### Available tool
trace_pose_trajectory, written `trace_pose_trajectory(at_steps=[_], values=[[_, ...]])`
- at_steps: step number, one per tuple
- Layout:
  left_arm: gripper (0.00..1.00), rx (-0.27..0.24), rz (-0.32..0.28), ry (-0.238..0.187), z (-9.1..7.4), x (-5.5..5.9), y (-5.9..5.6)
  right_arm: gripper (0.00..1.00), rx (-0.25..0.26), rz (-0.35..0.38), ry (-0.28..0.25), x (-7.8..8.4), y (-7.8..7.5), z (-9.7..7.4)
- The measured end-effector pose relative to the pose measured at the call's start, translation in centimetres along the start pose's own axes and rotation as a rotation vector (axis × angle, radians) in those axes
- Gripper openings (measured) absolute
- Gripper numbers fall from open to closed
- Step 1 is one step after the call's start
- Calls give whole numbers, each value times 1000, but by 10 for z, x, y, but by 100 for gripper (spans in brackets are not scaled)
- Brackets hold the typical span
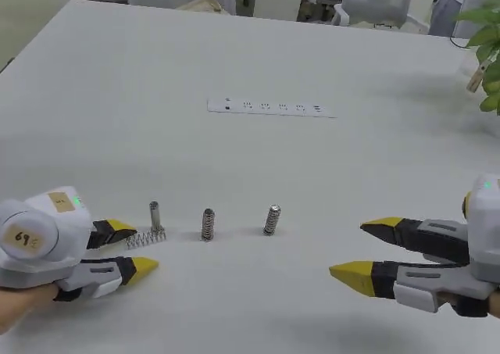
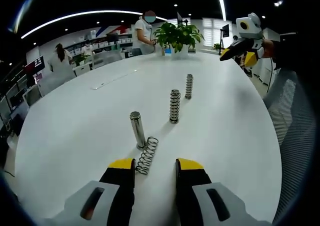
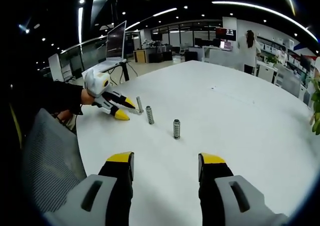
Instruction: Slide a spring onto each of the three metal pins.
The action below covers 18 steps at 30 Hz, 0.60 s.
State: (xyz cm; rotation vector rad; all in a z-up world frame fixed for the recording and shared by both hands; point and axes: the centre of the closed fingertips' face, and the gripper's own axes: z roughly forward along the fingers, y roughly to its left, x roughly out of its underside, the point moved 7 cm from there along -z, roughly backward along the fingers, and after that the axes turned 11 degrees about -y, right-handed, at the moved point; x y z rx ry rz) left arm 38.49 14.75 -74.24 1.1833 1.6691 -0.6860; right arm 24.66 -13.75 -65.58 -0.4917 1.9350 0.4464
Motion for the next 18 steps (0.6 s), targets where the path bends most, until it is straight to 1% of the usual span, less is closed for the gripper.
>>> trace_pose_trajectory(at_steps=[9, 13, 18], values=[[13, -19, 7, -6, -1, 2, 0, 50, -1, 6, 5, 3, -1, 0], [5, -29, 24, -6, -1, 3, 0, 50, -2, 8, 7, 5, -2, 0], [3, -28, 30, -8, -4, 4, -3, 50, -1, 8, 3, 6, -2, 0]])
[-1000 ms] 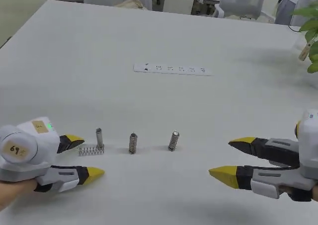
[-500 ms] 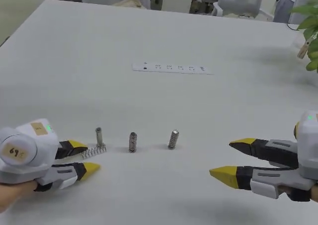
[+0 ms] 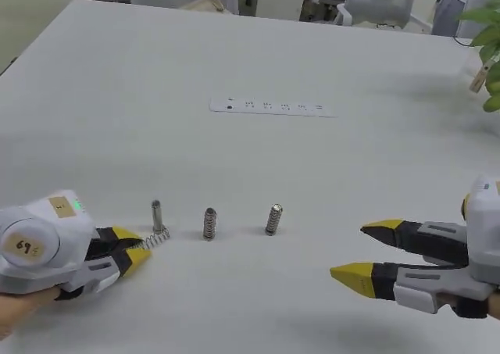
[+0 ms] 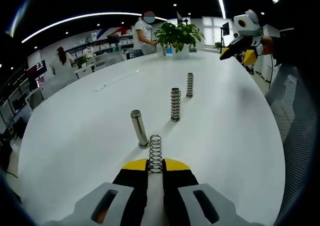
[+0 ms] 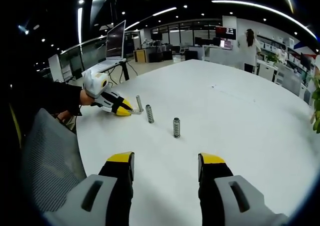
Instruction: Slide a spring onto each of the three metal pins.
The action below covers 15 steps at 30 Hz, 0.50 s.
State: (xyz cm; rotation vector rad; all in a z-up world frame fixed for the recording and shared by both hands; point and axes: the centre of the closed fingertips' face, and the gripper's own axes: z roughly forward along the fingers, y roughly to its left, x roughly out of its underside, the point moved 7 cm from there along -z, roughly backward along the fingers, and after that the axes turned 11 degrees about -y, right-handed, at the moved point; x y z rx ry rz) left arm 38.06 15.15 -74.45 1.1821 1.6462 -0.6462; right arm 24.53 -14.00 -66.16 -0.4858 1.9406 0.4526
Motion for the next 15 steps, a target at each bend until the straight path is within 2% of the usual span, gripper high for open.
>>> trace_pose_trajectory(at_steps=[12, 15], values=[[3, 1, -13, 11, -8, 2, -10, 50, -13, 2, 19, 8, 4, 2], [3, 4, -19, 2, -13, 0, -14, 50, -19, 2, 22, 8, 5, 2]])
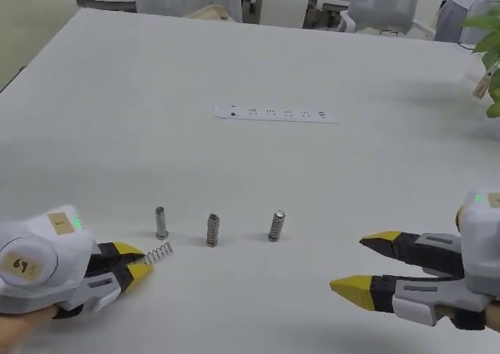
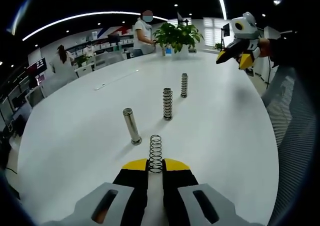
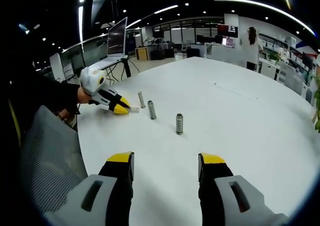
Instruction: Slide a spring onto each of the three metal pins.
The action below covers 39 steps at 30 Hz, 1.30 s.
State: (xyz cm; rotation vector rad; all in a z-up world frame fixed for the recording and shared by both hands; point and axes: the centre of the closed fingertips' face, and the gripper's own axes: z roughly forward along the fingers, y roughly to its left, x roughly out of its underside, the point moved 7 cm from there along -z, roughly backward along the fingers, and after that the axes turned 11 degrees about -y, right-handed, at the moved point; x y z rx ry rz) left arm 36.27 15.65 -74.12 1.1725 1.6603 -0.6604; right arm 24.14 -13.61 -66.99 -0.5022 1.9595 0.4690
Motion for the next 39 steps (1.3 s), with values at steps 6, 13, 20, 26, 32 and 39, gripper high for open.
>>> trace_pose_trajectory(at_steps=[6, 13, 20, 26, 32, 39], values=[[3, 23, 6, -22, -7, -7, -9, 50, -7, -1, 4, 1, -1, 1], [3, 88, -16, -92, -13, -25, -34, 51, -16, 5, 11, 6, 0, 2], [3, 151, -9, -151, -14, -48, -56, 51, -44, -5, 9, 4, 7, 6], [3, 200, 13, -172, -13, -60, -68, 51, -66, -8, 3, 1, 13, 8], [3, 242, 37, -181, -11, -66, -78, 50, -114, -12, -1, -2, 26, 11], [3, 282, 56, -181, -11, -69, -88, 45, -213, -36, 23, -3, 48, 18]])
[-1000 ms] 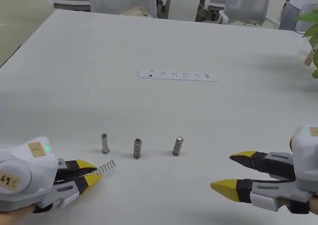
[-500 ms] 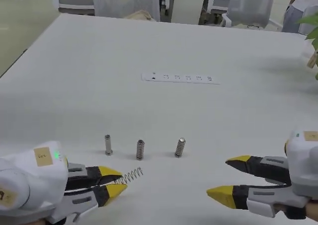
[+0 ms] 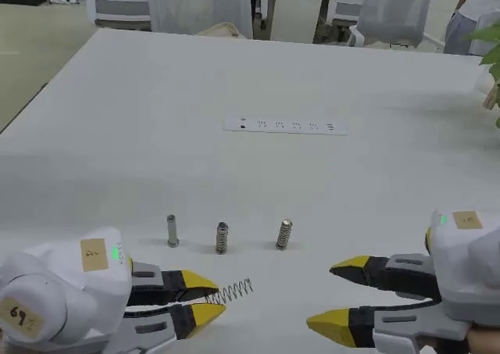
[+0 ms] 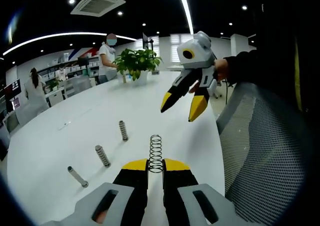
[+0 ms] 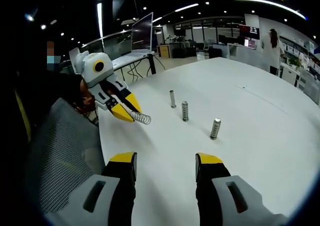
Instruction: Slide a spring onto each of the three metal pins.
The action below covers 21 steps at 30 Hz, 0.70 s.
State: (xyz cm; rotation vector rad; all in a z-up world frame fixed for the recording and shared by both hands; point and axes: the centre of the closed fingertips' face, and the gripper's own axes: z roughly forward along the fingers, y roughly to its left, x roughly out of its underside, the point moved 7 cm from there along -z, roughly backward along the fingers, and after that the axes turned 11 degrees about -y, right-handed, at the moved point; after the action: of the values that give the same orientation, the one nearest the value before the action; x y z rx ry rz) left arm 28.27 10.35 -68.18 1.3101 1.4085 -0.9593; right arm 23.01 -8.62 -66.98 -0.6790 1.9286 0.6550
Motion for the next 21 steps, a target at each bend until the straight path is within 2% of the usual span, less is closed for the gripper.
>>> trace_pose_trajectory(at_steps=[7, 15, 21], values=[[3, 40, 11, 0, 3, -3, -9, 41, -81, -15, 17, -1, 14, 12], [3, 96, 26, 0, 6, -6, -20, 36, -149, -31, 19, -3, 25, 18], [3, 131, 33, -2, 9, -9, -26, 32, -198, -9, 8, -5, 32, 19]])
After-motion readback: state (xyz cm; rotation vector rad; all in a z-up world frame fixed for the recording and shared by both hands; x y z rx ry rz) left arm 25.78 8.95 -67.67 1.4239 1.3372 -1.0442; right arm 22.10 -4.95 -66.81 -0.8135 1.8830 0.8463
